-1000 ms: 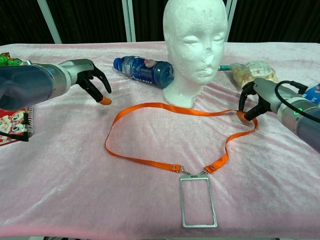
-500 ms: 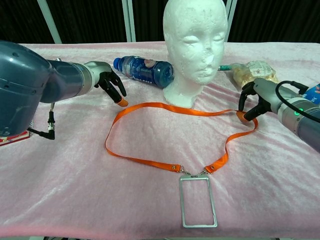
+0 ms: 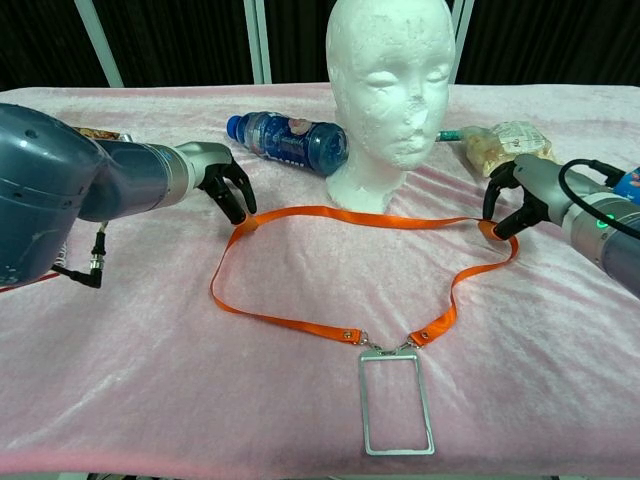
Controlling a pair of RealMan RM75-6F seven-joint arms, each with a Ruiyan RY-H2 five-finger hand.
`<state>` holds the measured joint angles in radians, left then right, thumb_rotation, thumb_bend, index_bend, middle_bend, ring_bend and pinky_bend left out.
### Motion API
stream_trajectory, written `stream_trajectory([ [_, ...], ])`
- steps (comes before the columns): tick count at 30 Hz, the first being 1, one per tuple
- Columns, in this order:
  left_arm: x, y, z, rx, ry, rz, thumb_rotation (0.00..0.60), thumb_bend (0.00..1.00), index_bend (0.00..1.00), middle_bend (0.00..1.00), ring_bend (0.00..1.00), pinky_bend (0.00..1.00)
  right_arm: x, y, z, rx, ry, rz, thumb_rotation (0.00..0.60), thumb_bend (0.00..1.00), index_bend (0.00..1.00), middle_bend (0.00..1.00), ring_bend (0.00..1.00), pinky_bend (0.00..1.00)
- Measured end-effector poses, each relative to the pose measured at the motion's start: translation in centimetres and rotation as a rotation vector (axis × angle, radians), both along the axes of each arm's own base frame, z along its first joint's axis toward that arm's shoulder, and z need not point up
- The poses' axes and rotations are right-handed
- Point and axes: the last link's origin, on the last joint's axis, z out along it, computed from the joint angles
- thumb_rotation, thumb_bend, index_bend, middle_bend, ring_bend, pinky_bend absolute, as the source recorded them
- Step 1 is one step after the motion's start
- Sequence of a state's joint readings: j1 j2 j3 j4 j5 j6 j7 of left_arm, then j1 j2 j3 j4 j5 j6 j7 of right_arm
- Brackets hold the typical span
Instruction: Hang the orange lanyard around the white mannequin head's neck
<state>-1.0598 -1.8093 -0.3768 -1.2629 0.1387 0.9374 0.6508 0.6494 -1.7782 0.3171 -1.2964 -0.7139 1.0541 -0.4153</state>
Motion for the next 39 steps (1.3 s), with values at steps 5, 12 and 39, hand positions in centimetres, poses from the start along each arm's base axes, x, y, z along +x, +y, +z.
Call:
stream_trajectory([
  [5,-0.31,-0.06,-0.27,0.001,0.029,-0.015,0.600,0.29,0.50,0.11,0.00,0.00,0.21,-0.01,-0.07,0.002,-0.006,0.004,0.600,0.43,0.70,0.10,0.14,0.14],
  [12,-0.40,-0.20,-0.51,-0.008,0.044,-0.022,0.600,0.35,0.53,0.11,0.00,0.00,0.28,-0.06,-0.01,0.000,-0.005,0.007,0.600,0.43,0.70,0.10,0.14,0.14],
  [39,-0.67,-0.63,-0.89,-0.012,0.150,-0.062,0.600,0.48,0.59,0.14,0.00,0.00,0.29,0.01,0.13,0.006,-0.015,0.007,0.600,0.45,0.75,0.10,0.14,0.14],
])
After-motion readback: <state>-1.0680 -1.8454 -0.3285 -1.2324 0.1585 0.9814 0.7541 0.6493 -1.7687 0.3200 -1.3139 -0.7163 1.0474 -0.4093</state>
